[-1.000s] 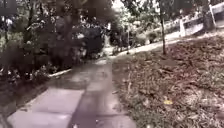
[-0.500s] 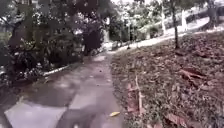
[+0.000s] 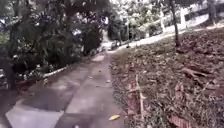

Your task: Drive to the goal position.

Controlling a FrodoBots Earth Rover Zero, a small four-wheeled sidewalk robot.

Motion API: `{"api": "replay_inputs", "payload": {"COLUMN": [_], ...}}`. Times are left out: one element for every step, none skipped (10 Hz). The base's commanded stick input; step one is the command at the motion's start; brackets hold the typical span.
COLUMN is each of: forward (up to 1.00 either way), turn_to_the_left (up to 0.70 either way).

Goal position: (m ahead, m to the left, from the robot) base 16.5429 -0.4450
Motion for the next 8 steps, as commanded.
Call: {"api": "replay_inputs", "payload": {"forward": [1.00, 1.00, 1.00, 1.00, 1.00, 1.00, 1.00, 1.00], "turn_to_the_left": [0.36, 0.36, 0.20, 0.03, 0.00, 0.00, 0.00, 0.00]}}
